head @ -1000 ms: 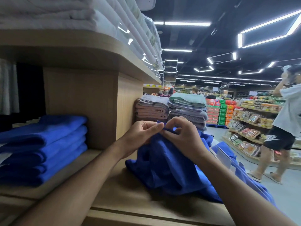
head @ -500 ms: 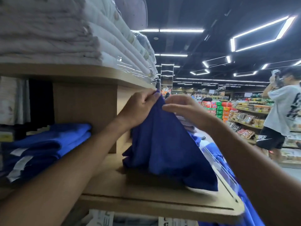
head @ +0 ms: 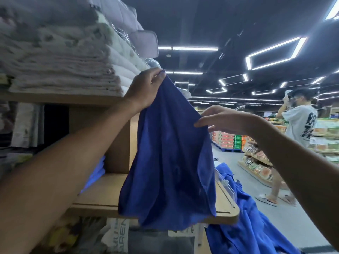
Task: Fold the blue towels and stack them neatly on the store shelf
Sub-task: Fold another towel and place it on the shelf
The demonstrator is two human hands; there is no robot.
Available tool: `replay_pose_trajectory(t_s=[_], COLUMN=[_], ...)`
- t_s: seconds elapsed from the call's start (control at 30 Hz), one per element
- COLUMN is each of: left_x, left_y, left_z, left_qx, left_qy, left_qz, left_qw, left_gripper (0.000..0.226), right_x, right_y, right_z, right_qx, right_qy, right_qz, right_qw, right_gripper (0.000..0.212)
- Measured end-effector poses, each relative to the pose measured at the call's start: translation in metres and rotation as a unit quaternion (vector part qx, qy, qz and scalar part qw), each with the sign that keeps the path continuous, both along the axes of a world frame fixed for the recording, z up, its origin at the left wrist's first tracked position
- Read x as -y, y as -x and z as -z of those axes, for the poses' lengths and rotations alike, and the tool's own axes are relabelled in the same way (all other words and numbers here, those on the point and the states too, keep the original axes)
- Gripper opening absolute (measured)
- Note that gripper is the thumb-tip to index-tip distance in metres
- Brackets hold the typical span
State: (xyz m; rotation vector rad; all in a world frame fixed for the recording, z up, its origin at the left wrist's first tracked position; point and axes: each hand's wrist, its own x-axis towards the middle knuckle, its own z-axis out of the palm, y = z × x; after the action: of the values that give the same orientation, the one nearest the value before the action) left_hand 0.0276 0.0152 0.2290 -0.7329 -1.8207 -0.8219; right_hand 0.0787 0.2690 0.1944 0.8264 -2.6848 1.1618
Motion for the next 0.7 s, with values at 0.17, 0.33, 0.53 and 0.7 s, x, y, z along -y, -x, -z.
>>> replay_pose_trajectory(t_s=[0.17, 0.33, 0.53, 0.7], left_x=[0.022, 0.048, 0.077, 0.104], left_y=[-0.018, -0.028, -0.036, -0.048], left_z=[-0.005, -0.007, 0.005, 0.037], left_qx=[-0.072, -0.11, -0.108, -0.128], left_qy=[0.013, 0.032, 0.023, 0.016], left_qz=[-0.029, -0.079, -0.117, -0.145], left_qw=[0.997, 0.99, 0.987, 0.981], left_gripper=[0.028, 0.024, 0.035, 0.037], right_x=[-0.013, -0.025, -0.041, -0.055], right_y=[-0.024, -0.041, -0.033, -0.024], right_z=[0.001, 0.003, 0.011, 0.022], right_qx=[0.029, 0.035, -0.034, -0.069], right_qy=[-0.092, -0.17, -0.174, -0.033], right_qz=[0.001, 0.027, 0.057, 0.019], right_qw=[0.995, 0.984, 0.982, 0.997], right_gripper=[0.014, 0.016, 0.014, 0.012])
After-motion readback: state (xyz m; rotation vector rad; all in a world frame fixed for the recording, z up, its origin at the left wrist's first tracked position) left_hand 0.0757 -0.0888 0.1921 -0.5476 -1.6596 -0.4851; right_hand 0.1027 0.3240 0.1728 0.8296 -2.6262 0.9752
